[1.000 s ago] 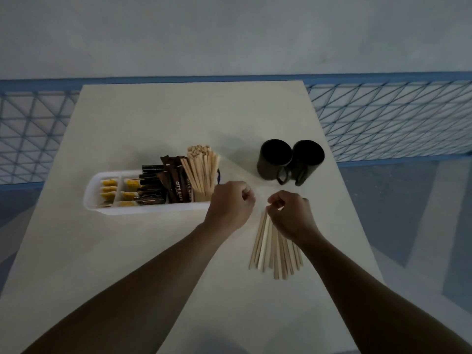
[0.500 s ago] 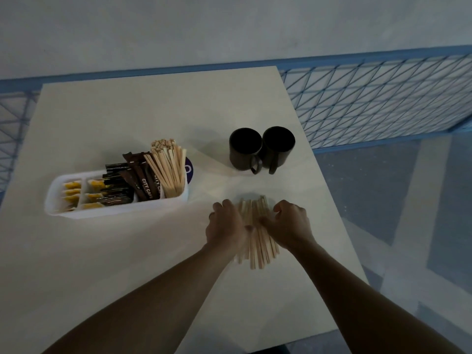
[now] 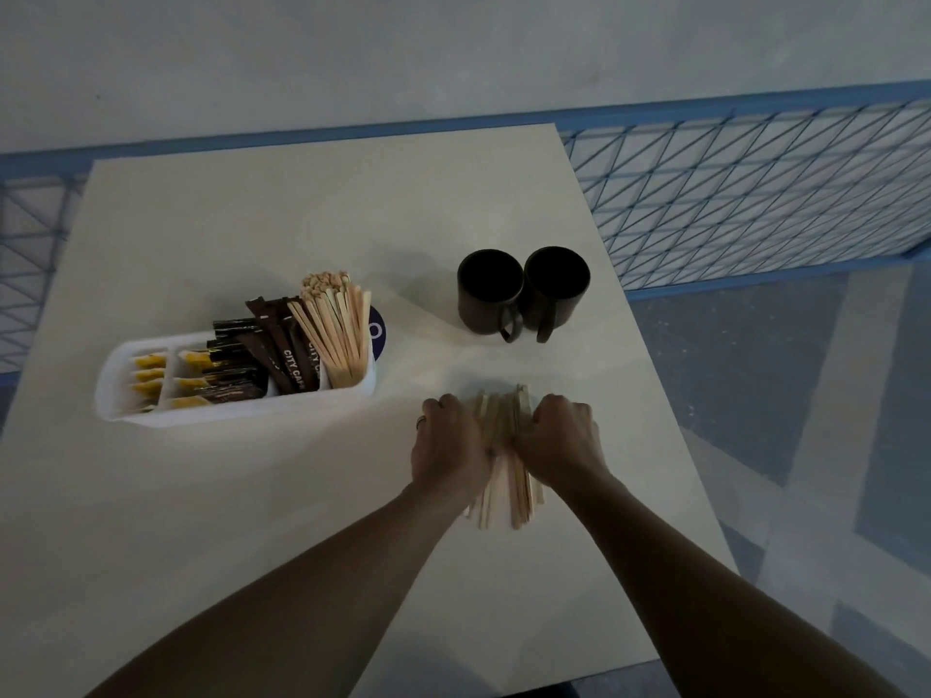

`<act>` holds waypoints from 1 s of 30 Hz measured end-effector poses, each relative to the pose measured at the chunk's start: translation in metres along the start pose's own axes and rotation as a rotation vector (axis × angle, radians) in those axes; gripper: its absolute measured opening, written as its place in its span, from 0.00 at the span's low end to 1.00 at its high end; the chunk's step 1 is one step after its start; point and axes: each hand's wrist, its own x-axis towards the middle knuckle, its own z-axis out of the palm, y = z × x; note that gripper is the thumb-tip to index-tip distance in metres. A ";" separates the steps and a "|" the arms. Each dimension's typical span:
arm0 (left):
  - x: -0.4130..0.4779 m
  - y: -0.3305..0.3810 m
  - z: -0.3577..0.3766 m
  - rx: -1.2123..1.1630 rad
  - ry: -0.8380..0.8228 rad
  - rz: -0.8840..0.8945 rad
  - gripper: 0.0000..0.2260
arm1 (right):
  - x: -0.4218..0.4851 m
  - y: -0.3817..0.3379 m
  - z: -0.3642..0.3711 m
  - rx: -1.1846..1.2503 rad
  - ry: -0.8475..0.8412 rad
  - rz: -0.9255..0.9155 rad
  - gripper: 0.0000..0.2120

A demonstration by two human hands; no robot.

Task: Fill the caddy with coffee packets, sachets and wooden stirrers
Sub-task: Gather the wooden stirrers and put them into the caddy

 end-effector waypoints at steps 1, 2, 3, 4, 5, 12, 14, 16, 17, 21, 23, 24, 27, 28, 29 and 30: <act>0.001 -0.001 -0.001 0.006 0.000 0.003 0.29 | 0.001 -0.001 0.000 -0.003 -0.003 -0.001 0.08; 0.001 -0.001 -0.001 0.006 0.002 0.006 0.27 | 0.001 -0.001 0.000 -0.007 -0.008 0.002 0.08; 0.002 -0.002 -0.003 0.006 0.003 0.011 0.25 | 0.001 -0.002 -0.001 -0.004 -0.014 0.005 0.08; 0.002 -0.004 -0.004 0.004 0.003 0.020 0.24 | 0.001 -0.003 -0.001 -0.001 -0.019 0.007 0.09; 0.002 -0.006 -0.005 0.001 0.001 0.028 0.22 | 0.001 -0.003 -0.002 0.000 -0.018 0.008 0.10; -0.002 -0.004 -0.007 -0.030 0.003 0.055 0.26 | -0.005 -0.010 0.001 -0.029 0.007 0.011 0.14; -0.004 -0.003 -0.006 -0.012 0.005 0.062 0.28 | -0.005 -0.011 0.000 -0.040 0.008 0.008 0.12; -0.005 -0.003 -0.005 0.006 0.004 0.054 0.27 | -0.005 -0.011 -0.001 -0.040 0.012 0.011 0.09; -0.005 -0.002 -0.006 0.014 0.003 0.049 0.25 | -0.005 -0.009 -0.001 -0.035 0.012 0.016 0.09; -0.003 -0.002 -0.010 0.044 0.000 0.047 0.17 | -0.004 -0.007 -0.001 -0.042 0.007 0.027 0.08; -0.002 -0.003 -0.012 0.064 0.000 0.046 0.15 | -0.006 -0.007 -0.001 -0.053 0.010 0.030 0.07; -0.001 -0.004 -0.013 0.073 0.001 0.047 0.14 | -0.007 -0.007 -0.002 -0.062 0.011 0.027 0.07; -0.001 -0.006 -0.016 0.102 -0.010 0.034 0.13 | -0.010 -0.007 -0.003 -0.093 0.027 0.016 0.07; -0.001 -0.006 -0.016 0.111 -0.017 0.026 0.12 | -0.011 -0.007 -0.003 -0.094 0.029 0.016 0.07; 0.000 -0.007 -0.017 0.116 -0.025 0.018 0.12 | -0.011 -0.007 -0.002 -0.091 0.027 0.018 0.07; 0.000 -0.007 -0.017 0.119 -0.032 0.009 0.12 | -0.011 -0.008 -0.003 -0.088 0.024 0.019 0.07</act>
